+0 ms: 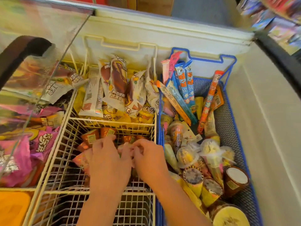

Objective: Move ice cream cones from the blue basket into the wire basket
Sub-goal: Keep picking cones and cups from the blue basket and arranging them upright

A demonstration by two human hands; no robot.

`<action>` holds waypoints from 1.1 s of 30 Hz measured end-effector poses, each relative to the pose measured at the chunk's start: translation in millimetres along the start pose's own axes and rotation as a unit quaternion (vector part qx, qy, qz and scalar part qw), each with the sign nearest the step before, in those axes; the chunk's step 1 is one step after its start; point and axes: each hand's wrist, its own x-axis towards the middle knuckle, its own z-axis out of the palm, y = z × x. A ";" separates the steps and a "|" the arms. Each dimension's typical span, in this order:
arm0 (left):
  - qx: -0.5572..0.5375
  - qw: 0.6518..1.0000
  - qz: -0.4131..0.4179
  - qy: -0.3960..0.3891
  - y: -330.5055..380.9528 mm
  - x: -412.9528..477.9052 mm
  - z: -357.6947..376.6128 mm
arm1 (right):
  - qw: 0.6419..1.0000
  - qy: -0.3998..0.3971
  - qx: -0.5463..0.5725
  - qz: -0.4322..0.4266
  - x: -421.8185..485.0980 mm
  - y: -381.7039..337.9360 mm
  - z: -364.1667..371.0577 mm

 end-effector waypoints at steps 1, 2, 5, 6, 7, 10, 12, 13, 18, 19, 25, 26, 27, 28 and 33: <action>-0.034 0.999 0.033 0.021 11.2 -5.7 3.2 | 1.000 0.027 0.012 0.000 0.7 4.3 -13.6; -0.071 0.995 0.073 0.020 25.3 -11.7 10.8 | 0.998 0.052 0.019 0.008 2.2 12.5 -31.4; -0.133 0.982 0.121 -0.053 54.6 -26.9 37.9 | 0.994 0.108 0.001 0.019 9.6 35.1 -75.3; -0.150 0.977 0.128 -0.075 65.0 -31.8 49.6 | 0.992 0.122 -0.020 0.016 10.3 43.2 -88.9; -0.168 0.972 0.137 -0.088 74.5 -35.5 59.9 | 0.991 0.126 -0.029 0.015 10.8 49.2 -98.9; -0.175 0.963 0.170 -0.113 101.4 -43.6 84.7 | 0.995 0.099 -0.005 0.026 12.5 66.5 -116.6; -0.167 0.963 0.168 -0.131 113.0 -46.4 97.0 | 0.994 0.096 0.012 0.058 12.0 78.9 -123.8; -0.164 0.963 0.159 -0.140 116.8 -48.4 101.6 | 0.991 0.106 0.021 0.079 11.5 86.1 -127.8; -0.209 0.955 0.143 -0.154 121.4 -60.8 116.0 | 0.973 0.170 0.076 0.140 10.8 107.6 -140.7; -0.216 0.955 0.143 -0.143 120.0 -62.2 118.0 | 0.972 0.180 0.085 0.127 8.9 108.7 -140.1; -0.259 0.954 0.118 -0.098 121.7 -58.5 119.1 | 0.944 0.237 0.166 0.158 -6.2 115.4 -137.6; -0.267 0.954 0.110 -0.085 121.9 -55.4 117.8 | 0.931 0.257 0.186 0.183 -7.0 117.9 -142.3; -0.276 0.953 0.102 -0.073 121.6 -52.4 116.6 | 0.915 0.274 0.215 0.206 -7.9 120.6 -148.2; -0.291 0.950 0.095 -0.062 120.0 -49.9 115.1 | 0.897 0.283 0.256 0.223 -8.7 122.0 -154.9; -0.350 0.932 0.077 -0.049 114.1 -38.0 109.3 | 0.895 0.233 0.323 0.201 -2.0 125.9 -189.2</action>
